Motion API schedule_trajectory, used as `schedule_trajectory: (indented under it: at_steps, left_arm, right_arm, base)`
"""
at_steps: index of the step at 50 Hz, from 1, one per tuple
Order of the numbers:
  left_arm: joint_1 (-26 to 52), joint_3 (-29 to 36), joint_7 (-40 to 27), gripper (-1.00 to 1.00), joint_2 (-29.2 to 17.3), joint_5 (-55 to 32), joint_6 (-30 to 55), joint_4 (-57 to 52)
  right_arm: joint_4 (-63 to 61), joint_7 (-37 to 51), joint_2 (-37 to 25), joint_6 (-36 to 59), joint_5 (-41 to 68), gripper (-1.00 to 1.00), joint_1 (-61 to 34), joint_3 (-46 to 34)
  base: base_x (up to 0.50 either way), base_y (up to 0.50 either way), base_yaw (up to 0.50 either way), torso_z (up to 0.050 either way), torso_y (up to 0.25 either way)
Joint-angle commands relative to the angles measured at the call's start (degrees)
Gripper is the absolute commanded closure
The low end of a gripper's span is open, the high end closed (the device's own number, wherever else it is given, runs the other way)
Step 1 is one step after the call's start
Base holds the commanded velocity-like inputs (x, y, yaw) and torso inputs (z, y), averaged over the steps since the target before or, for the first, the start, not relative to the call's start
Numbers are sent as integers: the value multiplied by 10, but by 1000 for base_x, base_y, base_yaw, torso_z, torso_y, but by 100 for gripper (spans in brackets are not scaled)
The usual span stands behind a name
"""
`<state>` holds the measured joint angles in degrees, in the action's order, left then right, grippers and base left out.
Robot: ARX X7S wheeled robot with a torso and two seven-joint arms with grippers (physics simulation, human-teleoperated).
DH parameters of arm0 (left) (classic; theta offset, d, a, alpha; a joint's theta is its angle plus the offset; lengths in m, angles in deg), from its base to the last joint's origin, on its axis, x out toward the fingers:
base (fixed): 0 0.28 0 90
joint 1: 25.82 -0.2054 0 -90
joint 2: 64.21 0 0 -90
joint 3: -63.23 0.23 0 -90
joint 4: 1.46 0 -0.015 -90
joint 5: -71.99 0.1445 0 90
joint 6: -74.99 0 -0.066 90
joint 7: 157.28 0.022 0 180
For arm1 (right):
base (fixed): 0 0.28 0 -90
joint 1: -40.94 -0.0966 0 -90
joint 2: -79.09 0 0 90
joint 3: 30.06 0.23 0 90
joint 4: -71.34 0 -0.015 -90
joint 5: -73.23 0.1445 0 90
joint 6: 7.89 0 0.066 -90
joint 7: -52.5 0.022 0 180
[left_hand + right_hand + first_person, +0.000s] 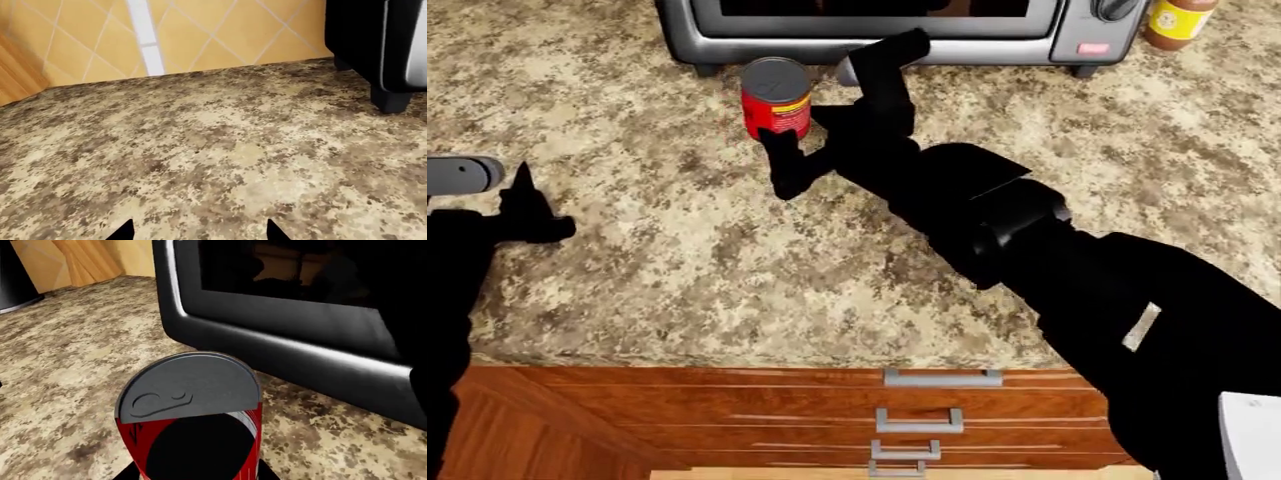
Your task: Pick the cans from the counter and place them in their designated side in the cabinet.
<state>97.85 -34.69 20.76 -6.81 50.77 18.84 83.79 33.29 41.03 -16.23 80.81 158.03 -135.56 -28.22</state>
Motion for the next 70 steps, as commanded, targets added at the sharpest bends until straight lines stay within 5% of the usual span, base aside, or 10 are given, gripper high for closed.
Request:
schedule_trajectory:
  at_steps: [1, 10, 32, 49, 70]
  left_arm:
    - [1, 50, 7, -100, 20, 48, 36, 27]
    - [22, 74, 12, -100, 31, 49, 45, 19]
    - [3, 64, 12, -100, 28, 35, 53, -19]
    - [14, 70, 10, -100, 31, 34, 54, -18]
    - [28, 76, 5, -100, 20, 40, 61, -35]
  right_arm:
    - [-334, 187, -213, 13, -3, 100, -40, -23]
    - [-558, 301, -351, 70, -7, 100, -120, -22]
    - [-735, 414, -472, 172, 31, 100, -241, 1]
    - [-701, 413, -476, 215, 38, 100, -294, 17]
    - [-653, 417, -462, 281, 35, 100, -371, 37]
  base:
    - [0, 0, -3, 0, 0]
    - [0, 0, -3, 0, -5]
    - [-2, 0, -1, -48, 191]
    - [-1, 0, 0, -49, 224]
    - [1, 0, 0, 29, 65]
